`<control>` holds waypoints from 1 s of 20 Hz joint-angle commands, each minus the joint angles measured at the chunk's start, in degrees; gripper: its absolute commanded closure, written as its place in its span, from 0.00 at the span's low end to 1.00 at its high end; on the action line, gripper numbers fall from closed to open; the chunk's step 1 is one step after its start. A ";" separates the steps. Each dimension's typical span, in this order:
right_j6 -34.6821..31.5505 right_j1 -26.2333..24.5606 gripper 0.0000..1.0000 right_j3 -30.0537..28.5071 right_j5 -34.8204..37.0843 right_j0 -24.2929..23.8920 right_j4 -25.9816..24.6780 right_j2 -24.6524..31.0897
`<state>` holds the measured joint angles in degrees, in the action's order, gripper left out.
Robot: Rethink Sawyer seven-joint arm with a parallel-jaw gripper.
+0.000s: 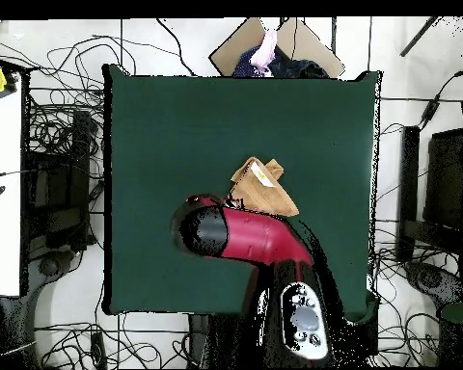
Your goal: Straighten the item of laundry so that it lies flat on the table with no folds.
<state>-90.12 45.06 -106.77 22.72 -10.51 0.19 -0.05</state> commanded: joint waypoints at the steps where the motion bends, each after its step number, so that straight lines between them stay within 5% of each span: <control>1: 4.04 -7.00 0.00 15.51 12.22 -4.83 -2.65 6.33; 10: 5.93 -11.04 0.00 13.18 4.06 -11.22 -9.09 11.04; 20: -1.04 -18.37 0.00 10.25 -8.54 -10.94 -17.74 9.78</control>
<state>-90.12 32.34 -94.32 20.50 -21.76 -11.87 5.01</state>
